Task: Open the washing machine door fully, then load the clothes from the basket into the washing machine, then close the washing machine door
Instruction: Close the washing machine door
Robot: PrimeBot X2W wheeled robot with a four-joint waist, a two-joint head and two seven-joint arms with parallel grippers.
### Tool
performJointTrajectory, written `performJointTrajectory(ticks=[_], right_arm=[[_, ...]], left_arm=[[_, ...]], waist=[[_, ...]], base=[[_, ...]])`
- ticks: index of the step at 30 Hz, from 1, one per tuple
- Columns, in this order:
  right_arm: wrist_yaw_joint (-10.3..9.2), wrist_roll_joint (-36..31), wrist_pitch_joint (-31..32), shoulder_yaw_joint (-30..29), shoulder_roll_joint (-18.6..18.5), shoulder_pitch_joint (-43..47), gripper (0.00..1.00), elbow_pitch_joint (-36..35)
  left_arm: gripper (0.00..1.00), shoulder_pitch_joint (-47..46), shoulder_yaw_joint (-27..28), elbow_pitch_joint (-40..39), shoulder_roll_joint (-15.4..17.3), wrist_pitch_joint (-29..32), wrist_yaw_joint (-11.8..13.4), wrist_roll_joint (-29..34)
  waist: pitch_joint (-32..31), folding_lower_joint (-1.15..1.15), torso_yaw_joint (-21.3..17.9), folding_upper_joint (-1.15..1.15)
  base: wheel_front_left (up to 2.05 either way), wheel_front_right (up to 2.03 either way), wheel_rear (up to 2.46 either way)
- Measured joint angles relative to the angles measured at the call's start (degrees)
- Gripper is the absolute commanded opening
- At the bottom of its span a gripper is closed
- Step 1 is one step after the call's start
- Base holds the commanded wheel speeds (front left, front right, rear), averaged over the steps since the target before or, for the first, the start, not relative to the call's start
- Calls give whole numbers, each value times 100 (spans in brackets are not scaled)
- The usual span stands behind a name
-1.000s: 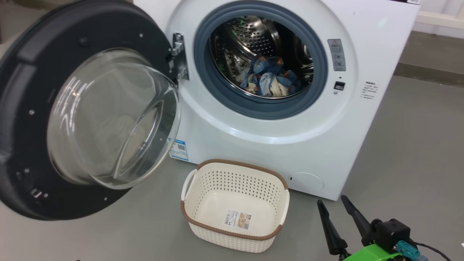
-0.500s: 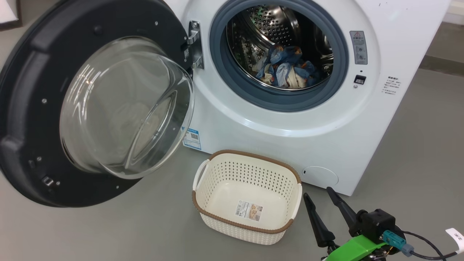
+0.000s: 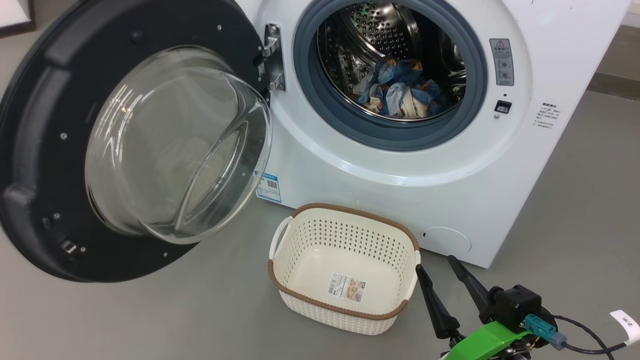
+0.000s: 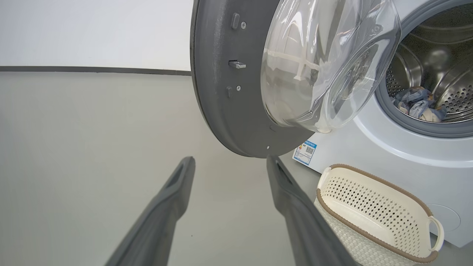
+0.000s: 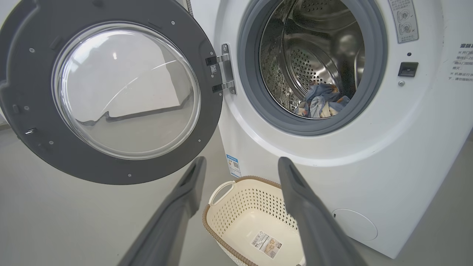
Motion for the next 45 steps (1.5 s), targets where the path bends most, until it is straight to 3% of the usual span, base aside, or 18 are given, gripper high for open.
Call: performJointTrajectory(ticks=[1,2,3,9,15,21,26,33,45], right_arm=[[0,0,-1,0,0,-3,100,1],[0,0,0,-1,0,-3,100,4],[0,0,0,-2,-1,-3,100,5],[0,0,0,-38,-2,-2,100,5],[0,0,0,-75,-2,3,100,1],[0,-31,0,-119,-3,4,100,-4],[0,-211,0,-221,-9,3,100,-9],[0,-257,0,-290,-11,-2,100,-37],[0,-409,-1,-386,-18,-130,100,-91]], left_arm=[[64,1,-1,-23,0,0,-1,-4],[16,1,-5,-38,0,0,-2,-23],[0,3,-9,-48,0,0,-5,-49],[0,16,111,-75,-4,0,-69,-343],[0,-49,768,-189,-15,0,-282,-895],[0,-487,1518,-177,2,-1,-580,-1054],[0,-1220,1882,297,356,-1,-817,-1481],[0,-2199,2024,1054,893,97,-875,-2473],[0,-3521,1963,2331,1631,1145,-878,-4802]], waist=[[1,0,1,0],[3,0,2,0],[5,0,3,0],[24,0,15,0],[77,0,25,0],[208,0,29,0],[406,0,45,0],[647,0,77,0],[1059,0,22,0]], base=[[0,0,0],[0,0,0],[0,0,0],[0,0,0],[0,0,0],[0,0,0],[0,0,0],[0,0,0],[0,0,0]])
